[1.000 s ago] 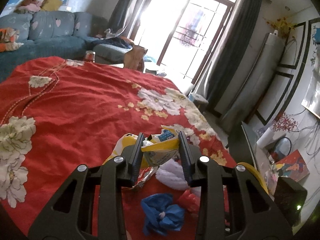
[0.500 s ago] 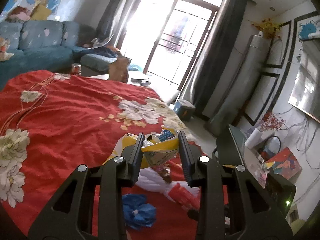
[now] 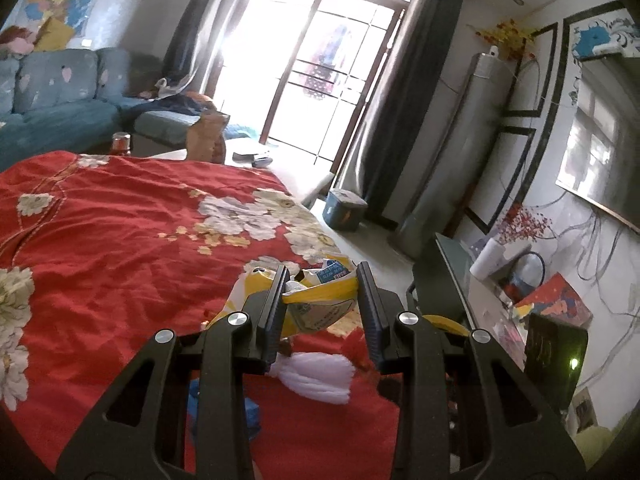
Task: Collect trash
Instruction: 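Carry the red can in the right gripper and yellow wrapper in the left toward the yellow bin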
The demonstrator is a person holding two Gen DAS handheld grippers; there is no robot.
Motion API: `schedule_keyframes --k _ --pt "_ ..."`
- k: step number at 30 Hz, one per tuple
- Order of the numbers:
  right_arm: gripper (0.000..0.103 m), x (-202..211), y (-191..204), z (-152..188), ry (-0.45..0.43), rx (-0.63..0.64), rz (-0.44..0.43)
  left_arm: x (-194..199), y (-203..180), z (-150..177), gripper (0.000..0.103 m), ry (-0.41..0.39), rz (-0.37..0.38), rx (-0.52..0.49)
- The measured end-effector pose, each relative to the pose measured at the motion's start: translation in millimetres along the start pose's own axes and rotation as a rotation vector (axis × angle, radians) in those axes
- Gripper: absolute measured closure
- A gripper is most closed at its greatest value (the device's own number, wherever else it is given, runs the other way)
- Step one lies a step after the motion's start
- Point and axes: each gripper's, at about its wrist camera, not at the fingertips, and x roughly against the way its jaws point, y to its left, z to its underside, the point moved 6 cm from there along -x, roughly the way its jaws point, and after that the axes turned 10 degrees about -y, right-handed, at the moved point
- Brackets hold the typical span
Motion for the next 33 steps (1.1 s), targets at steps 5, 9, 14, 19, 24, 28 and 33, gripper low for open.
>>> schedule_keyframes --k 5,9,14,19,24,28,33 --pt "0.075 11 -21 -7 -0.029 -0.027 0.034 -5 -13 6 0.076 0.02 0.024 -0.009" --pt "0.075 19 -38 -13 -0.05 -0.051 0.064 -9 -26 12 0.076 0.038 0.042 -0.024" --pt "0.075 28 -56 -18 -0.073 -0.073 0.092 -14 -40 19 0.076 0.056 0.061 -0.037" --pt "0.075 37 -75 -20 -0.091 -0.095 0.125 -21 -57 26 0.076 0.077 0.085 -0.056" --pt "0.075 47 -96 -20 -0.106 -0.121 0.163 -28 -72 35 0.076 0.101 0.11 -0.074" --pt "0.075 54 -110 -19 -0.116 -0.141 0.19 -34 -86 42 0.076 0.119 0.134 -0.087" --pt "0.075 63 -128 -17 -0.129 -0.166 0.221 -41 -105 50 0.076 0.138 0.161 -0.112"
